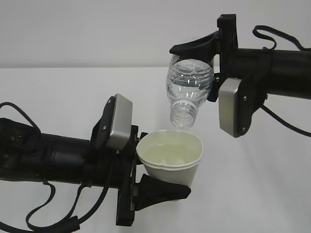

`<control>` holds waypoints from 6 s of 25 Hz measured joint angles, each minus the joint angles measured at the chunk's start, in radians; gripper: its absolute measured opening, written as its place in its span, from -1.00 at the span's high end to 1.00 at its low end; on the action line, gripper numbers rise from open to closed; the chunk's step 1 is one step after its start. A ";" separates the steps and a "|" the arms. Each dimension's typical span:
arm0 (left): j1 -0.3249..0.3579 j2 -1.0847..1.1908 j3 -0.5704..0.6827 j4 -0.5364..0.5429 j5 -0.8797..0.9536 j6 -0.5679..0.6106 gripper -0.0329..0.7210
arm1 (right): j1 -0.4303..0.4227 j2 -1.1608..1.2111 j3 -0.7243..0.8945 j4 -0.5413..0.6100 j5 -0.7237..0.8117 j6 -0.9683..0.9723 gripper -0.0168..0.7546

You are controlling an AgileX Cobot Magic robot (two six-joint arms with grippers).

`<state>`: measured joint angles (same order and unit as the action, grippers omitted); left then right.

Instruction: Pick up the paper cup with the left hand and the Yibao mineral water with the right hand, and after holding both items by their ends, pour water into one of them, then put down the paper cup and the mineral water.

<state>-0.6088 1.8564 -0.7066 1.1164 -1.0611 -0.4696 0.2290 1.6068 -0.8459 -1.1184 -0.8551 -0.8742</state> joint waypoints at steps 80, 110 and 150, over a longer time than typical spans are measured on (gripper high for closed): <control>0.000 0.000 0.000 -0.023 -0.011 0.000 -0.23 | 0.000 0.000 0.000 0.264 -0.044 0.586 -0.17; 0.000 0.000 0.000 -0.023 -0.011 0.000 -0.23 | 0.000 0.000 0.000 0.287 0.006 0.776 -0.17; 0.000 0.000 0.000 -0.023 -0.011 0.000 -0.23 | 0.000 0.000 0.000 0.343 0.059 1.011 -0.17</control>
<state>-0.6088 1.8564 -0.7066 1.0934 -1.0726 -0.4696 0.2290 1.6068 -0.8459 -0.7754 -0.7960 0.1371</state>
